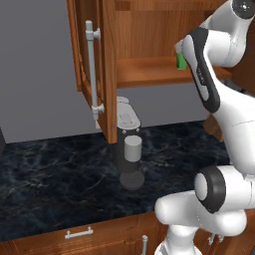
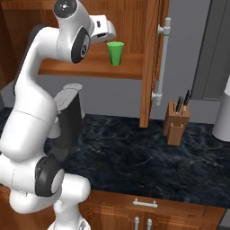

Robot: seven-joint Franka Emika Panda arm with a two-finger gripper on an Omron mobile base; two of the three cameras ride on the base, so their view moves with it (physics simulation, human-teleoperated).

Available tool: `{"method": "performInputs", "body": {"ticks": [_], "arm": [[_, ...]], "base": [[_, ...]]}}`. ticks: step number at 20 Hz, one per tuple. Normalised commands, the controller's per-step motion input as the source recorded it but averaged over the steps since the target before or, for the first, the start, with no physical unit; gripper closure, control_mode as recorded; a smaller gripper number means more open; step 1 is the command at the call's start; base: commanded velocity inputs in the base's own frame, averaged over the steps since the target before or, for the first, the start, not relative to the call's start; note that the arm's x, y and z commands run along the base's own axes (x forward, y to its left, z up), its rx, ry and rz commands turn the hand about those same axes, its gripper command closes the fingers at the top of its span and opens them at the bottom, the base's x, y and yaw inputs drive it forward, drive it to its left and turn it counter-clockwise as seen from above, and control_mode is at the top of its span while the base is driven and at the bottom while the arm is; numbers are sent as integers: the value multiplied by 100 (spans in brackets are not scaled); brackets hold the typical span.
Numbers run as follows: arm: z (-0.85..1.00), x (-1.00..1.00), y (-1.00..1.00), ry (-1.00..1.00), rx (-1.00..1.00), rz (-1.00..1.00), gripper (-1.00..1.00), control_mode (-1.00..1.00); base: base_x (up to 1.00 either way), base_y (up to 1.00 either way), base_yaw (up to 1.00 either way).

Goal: Open the cabinet directly in front. Then move the beer and the cup to the dining counter with the candle on it.

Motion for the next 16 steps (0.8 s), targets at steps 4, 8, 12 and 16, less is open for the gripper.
{"method": "performInputs", "body": {"ticks": [4, 8, 12, 16], "arm": [[-13, 45, 0, 1, 0, 0, -100, -100], [-22, 33, 0, 2, -6, 0, -100, -100], [-18, 15, 0, 0, -6, 0, -100, -100], [-3, 10, 0, 0, 0, 0, -100, -100]], "base": [[0, 0, 0], [0, 0, 0], [0, 0, 0], [0, 0, 0]]}}
